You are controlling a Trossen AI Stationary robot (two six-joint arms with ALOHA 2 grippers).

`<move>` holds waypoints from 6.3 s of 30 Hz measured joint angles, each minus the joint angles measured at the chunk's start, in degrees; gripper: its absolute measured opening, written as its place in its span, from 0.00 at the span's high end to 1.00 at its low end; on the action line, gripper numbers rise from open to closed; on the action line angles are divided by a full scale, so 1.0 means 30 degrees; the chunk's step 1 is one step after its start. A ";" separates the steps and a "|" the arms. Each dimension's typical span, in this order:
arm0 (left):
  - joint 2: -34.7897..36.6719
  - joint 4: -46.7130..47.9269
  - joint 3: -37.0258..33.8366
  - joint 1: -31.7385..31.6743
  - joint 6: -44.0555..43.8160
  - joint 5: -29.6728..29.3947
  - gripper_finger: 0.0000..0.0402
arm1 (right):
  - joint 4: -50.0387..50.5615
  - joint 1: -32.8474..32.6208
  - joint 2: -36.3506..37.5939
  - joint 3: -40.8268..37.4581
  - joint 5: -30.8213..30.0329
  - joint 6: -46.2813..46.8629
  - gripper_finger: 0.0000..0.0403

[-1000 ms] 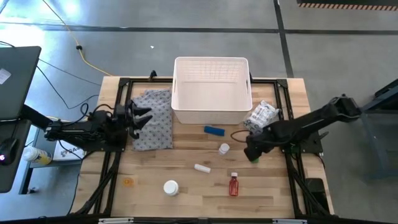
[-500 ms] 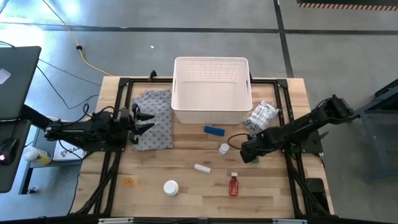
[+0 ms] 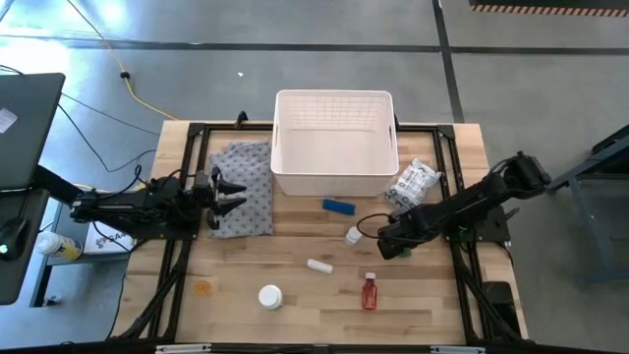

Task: Pick & place medical supplies in basket/bin
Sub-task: Put the green bandage into the white bin, then put the small white pill bottle into the white bin

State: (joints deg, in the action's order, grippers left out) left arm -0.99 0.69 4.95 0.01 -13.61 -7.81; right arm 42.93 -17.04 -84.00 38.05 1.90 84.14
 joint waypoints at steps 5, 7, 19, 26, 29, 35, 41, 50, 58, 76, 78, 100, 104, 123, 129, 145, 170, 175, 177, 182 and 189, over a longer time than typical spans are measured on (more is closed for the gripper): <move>0.0000 0.0285 0.0000 0.0002 0.0000 -0.0053 0.46 | 0.0308 0.0000 0.0591 -0.0038 -0.0484 -0.0650 0.77; 0.0002 0.0270 0.0000 0.0000 -0.0014 -0.0066 0.46 | 0.0402 0.0015 0.0593 -0.0038 -0.0519 -0.1018 0.83; 0.0005 0.0284 0.0000 0.0000 -0.0066 -0.0117 0.46 | 0.3829 0.0000 0.0608 0.4062 -0.0816 -0.4174 0.89; 0.0000 0.0262 0.0000 0.0000 -0.0284 -0.0225 0.46 | 0.6203 0.0184 0.0608 1.0518 -0.4546 -0.7890 0.89; 0.0000 0.0102 0.0000 0.0001 -0.0284 -0.0284 0.46 | 0.6231 0.0689 0.0629 1.3004 -0.6378 -0.9929 0.89; 0.0007 -0.0342 0.0000 0.0007 -0.0284 -0.0284 0.46 | 0.5547 0.3225 0.0643 1.5853 -0.6886 -1.3839 0.89; 0.0003 -0.0342 0.0000 0.0003 -0.0252 -0.0284 0.46 | 0.3762 0.6939 0.0637 1.6296 -0.4479 -1.7427 0.89; 0.0000 -0.0342 0.0000 0.0000 -0.0211 -0.0277 0.46 | 0.1950 1.2055 0.0629 1.6289 -0.2725 -2.0450 0.88; 0.0006 -0.0335 0.0000 0.0000 -0.0211 -0.0270 0.46 | 0.2360 1.4303 -0.1358 1.7766 -0.1474 -2.1847 0.89; 0.0001 0.0027 0.0000 0.0007 -0.0510 0.0093 0.46 | 0.8839 1.6807 -1.1054 2.5790 -0.1430 -2.3396 0.89; 0.0007 0.0233 0.0000 0.0007 -0.0571 0.0095 0.46 | 0.9104 1.6918 -1.1709 2.5790 -0.1315 -2.3374 0.89; 0.0006 0.0439 0.0000 0.0007 -0.1584 0.0365 0.46 | 0.9588 1.7726 -1.5799 2.5761 -0.1512 -2.2041 0.89; 0.0007 0.0759 0.0000 0.0007 -0.1764 0.0372 0.46 | 0.9685 1.7726 -1.5792 2.5761 -0.1490 -2.2004 0.88; 0.0002 0.0678 0.0000 0.0007 -0.1792 0.0284 0.46 | 1.0427 1.7639 -1.6433 2.5761 -0.1969 -2.2412 0.76; 0.0007 0.0678 0.0000 0.0007 -0.1934 0.0270 0.46 | 1.0697 1.7631 -1.6433 2.5761 -0.1991 -2.2565 0.68; 0.0007 0.0674 0.0000 0.0007 -0.1938 0.0239 0.46 | 1.2037 1.7458 -1.4689 2.5761 -0.3405 -2.3065 0.55; 0.0003 -0.0171 0.0000 0.0007 -0.1931 0.0078 0.46 | 1.0924 0.9660 -0.5226 2.5804 -0.3885 -2.1496 0.55; 0.0007 -0.0226 0.0000 0.0007 -0.2016 0.0080 0.46 | 1.1159 0.6701 -0.5827 2.5797 -0.3844 -2.0896 0.55; 0.0005 -0.0266 0.0000 0.0007 -0.2115 0.0093 0.46 | 1.1683 0.5728 -0.5999 2.5795 -0.4005 -2.0130 0.55; 0.0007 -0.0599 0.0000 0.0007 -0.2134 0.0285 0.46 | 1.2695 0.3887 -0.6022 2.5790 -0.5123 -1.8093 0.55; 0.0004 -0.1380 0.0007 0.0007 -0.2076 0.0402 0.46 | 1.2707 0.2315 -0.6102 2.5790 -0.5767 -1.6548 0.55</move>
State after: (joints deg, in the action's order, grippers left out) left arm -0.98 -3.45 4.97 0.03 -19.84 -6.61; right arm 81.05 -10.09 -102.30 115.42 -15.41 34.50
